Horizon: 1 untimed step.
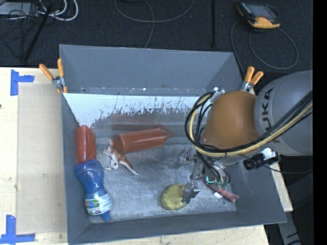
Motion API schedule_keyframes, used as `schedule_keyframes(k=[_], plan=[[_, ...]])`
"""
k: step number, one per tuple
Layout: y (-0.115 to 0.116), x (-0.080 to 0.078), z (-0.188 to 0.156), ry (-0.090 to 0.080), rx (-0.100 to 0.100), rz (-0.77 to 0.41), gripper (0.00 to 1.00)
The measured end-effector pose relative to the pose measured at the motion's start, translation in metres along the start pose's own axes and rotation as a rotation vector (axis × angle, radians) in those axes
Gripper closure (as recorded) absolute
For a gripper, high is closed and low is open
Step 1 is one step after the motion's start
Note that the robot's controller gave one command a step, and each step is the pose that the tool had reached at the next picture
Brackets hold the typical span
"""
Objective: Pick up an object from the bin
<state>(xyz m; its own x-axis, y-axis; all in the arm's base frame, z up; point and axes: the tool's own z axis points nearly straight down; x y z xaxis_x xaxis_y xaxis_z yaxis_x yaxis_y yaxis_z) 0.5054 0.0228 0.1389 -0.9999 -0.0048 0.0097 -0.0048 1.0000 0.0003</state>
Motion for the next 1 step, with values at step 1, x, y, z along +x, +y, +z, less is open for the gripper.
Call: schedule_keyframes(k=[1], plan=[[-0.0001, -0.0019, -0.004, -0.008, 0.0, 0.001, 0.0]])
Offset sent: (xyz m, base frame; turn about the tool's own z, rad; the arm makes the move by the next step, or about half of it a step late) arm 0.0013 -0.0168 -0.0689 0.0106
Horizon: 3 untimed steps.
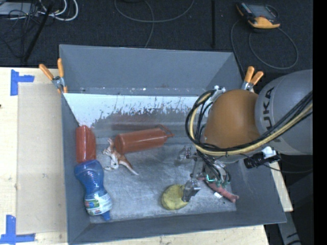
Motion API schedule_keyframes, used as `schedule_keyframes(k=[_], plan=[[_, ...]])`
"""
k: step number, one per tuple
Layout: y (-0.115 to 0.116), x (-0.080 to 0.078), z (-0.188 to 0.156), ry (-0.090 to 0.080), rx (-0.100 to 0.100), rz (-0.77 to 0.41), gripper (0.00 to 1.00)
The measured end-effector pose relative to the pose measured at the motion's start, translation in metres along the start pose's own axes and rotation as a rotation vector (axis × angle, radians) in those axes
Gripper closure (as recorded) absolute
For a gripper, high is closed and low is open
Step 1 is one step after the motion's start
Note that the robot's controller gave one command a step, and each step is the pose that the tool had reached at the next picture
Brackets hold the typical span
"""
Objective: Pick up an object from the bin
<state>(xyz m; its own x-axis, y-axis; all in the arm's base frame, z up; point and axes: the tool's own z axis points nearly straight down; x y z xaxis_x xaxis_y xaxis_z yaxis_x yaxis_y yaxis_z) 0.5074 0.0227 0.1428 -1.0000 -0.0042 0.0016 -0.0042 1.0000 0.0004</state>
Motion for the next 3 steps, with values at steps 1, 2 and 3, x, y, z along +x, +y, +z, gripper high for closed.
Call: schedule_keyframes(k=[1, 2, 3], plan=[[-0.011, -0.001, 0.05, 0.003, -0.001, 0.009, 0.0], [0.002, 0.012, 0.073, 0.001, 0.004, -0.081, 0.0], [0.013, 0.019, 0.071, -0.008, 0.0, -0.188, 1.0]])
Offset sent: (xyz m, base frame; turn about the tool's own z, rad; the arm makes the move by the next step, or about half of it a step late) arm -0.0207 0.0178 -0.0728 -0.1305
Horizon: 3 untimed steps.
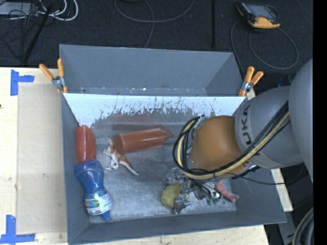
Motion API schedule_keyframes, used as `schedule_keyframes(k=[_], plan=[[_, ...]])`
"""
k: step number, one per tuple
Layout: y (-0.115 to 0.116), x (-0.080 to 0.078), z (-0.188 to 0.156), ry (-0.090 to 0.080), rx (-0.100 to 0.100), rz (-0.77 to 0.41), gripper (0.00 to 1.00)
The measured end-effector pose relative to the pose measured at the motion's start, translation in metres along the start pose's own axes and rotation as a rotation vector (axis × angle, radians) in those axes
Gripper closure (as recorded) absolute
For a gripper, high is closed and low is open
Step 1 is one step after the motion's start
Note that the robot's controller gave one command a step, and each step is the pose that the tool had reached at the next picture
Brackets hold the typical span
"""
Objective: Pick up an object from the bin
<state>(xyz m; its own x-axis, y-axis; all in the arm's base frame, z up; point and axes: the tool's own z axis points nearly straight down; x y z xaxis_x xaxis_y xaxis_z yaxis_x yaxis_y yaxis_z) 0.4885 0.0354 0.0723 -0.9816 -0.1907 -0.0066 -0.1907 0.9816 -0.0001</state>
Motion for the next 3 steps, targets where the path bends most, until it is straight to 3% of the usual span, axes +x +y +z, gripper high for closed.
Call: schedule_keyframes(k=[1, 2, 3], plan=[[0.0, 0.0, 0.0, 0.0, 0.0, 0.0, 1.0], [-0.006, -0.012, -0.029, 0.014, -0.002, 0.009, 1.0], [-0.004, -0.006, -0.087, 0.014, -0.001, 0.0, 1.0]])
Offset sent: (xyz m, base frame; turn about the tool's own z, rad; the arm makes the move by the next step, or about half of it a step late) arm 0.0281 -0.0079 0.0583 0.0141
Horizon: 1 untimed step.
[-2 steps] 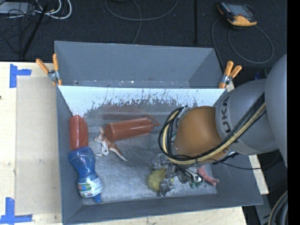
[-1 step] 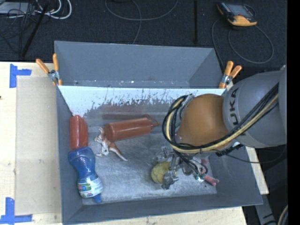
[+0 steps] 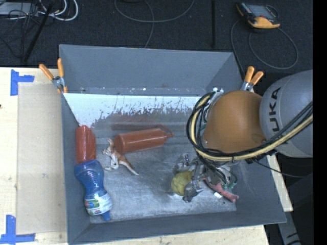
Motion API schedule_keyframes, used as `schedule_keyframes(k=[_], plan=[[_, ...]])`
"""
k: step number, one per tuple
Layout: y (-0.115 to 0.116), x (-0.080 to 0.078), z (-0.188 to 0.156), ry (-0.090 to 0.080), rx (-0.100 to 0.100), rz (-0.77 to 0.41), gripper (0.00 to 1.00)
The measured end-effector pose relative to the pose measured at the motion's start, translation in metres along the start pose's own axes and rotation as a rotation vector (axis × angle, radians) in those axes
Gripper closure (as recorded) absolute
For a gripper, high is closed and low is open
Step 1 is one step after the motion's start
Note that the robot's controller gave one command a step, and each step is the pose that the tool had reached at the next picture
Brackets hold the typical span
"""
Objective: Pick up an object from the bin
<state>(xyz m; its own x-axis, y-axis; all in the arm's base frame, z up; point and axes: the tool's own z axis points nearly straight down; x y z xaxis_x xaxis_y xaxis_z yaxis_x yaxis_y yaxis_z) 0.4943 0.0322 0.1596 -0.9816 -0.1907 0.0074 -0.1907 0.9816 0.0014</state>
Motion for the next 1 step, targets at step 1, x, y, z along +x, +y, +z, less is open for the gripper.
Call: schedule_keyframes(k=[1], plan=[[0.0031, -0.0124, -0.0567, -0.003, 0.0, -0.001, 1.0]])
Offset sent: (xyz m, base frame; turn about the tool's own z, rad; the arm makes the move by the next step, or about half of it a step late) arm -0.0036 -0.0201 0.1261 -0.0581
